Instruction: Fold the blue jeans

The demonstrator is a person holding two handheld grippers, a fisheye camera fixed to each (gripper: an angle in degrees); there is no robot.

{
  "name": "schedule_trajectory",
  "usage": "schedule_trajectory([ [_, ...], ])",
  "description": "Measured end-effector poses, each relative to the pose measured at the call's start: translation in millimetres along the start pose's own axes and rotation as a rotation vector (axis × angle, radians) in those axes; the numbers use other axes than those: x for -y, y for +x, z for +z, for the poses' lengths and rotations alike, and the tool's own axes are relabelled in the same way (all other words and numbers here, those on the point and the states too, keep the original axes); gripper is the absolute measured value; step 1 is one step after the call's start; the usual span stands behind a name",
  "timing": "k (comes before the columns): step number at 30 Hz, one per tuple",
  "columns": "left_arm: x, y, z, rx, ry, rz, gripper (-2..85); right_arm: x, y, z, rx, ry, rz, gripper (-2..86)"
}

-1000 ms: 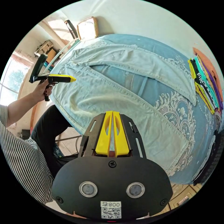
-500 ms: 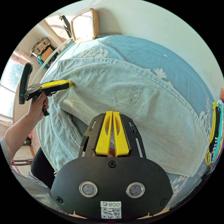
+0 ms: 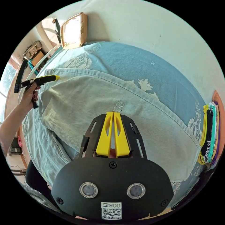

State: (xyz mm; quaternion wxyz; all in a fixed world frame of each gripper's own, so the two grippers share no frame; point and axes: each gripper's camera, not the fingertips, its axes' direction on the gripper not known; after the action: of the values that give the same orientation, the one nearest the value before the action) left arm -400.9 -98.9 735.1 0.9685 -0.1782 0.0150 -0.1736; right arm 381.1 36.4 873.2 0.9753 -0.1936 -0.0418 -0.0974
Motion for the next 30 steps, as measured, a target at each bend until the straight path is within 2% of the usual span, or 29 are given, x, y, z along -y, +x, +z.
schedule_trajectory([
  [3, 19, -17, 3, -0.010, 0.029, -0.026, 0.2, 2, -6, 6, -0.045, 0.025, -0.026, 0.0],
  [6, 26, -31, 0, -0.041, 0.017, -0.070, 0.2, 10, 2, 8, 0.011, -0.004, -0.012, 0.0],
  [9, 15, -34, -15, -0.047, 0.058, -0.026, 0.1, 5, 23, -8, 0.087, 0.078, 0.034, 0.1],
  [13, 1, -26, -38, -0.136, 0.138, 0.066, 0.2, -4, 76, -15, 0.024, 0.136, 0.173, 0.1],
  [15, 7, -18, -32, -0.159, 0.098, 0.108, 0.2, -1, 99, -6, 0.012, 0.116, 0.250, 0.1],
  [18, 25, -7, -9, -0.041, 0.002, 0.137, 0.2, 13, 121, 21, 0.023, 0.038, 0.300, 0.0],
  [22, 38, -19, -8, -0.070, -0.002, 0.078, 0.2, 19, 130, 24, 0.052, 0.060, 0.292, 0.0],
  [27, 17, -6, -35, -0.108, 0.056, 0.234, 0.2, -8, 139, 4, 0.005, 0.132, 0.272, 0.0],
  [30, 8, 2, -34, -0.105, 0.036, 0.286, 0.2, -28, 161, 4, -0.053, 0.117, 0.345, 0.0],
])
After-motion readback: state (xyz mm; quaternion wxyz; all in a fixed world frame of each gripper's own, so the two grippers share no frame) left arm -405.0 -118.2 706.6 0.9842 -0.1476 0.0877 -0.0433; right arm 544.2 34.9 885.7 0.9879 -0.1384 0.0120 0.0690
